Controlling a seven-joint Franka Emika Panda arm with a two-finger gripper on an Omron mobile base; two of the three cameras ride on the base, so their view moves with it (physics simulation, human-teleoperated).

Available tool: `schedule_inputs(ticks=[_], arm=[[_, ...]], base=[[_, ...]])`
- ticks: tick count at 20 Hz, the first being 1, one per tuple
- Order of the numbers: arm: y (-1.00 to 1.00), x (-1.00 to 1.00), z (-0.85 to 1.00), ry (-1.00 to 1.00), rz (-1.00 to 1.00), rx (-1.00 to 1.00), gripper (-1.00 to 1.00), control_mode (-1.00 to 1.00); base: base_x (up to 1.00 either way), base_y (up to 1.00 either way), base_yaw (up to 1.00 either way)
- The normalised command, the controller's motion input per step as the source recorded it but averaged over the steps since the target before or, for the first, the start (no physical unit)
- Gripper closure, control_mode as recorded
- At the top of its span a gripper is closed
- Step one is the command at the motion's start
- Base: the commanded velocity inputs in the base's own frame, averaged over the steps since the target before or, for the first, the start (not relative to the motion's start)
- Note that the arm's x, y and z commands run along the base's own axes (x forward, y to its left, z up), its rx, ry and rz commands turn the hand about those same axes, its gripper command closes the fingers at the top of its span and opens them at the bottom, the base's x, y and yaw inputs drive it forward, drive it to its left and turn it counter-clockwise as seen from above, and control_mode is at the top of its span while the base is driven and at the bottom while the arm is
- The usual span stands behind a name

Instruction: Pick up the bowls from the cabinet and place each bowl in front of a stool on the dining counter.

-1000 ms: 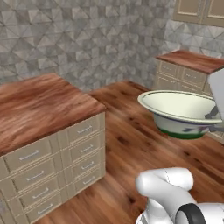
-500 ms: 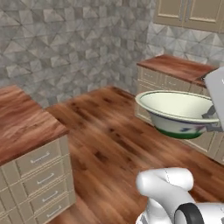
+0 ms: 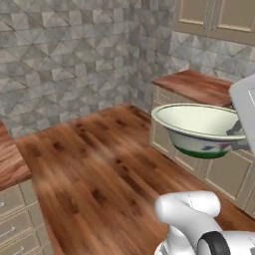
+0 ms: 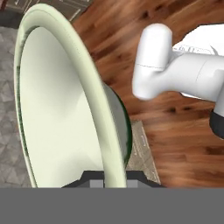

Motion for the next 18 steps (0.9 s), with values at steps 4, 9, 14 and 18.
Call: schedule_inputs(ticks=[4, 9, 14, 18], arm=[[0.00, 0.00, 0.00, 0.00, 0.00, 0.00, 1.00, 1.00], [0.00, 0.00, 0.00, 0.00, 0.00, 0.00, 1.00, 1.00], [0.00, 0.00, 0.00, 0.00, 0.00, 0.00, 1.00, 1.00], [0.00, 0.00, 0.00, 0.00, 0.00, 0.00, 1.00, 1.00]], base=[[1.00, -0.75, 0.51], [1.00, -0.61, 0.53], [1.00, -0.31, 0.38], [1.00, -0.16, 0.32]])
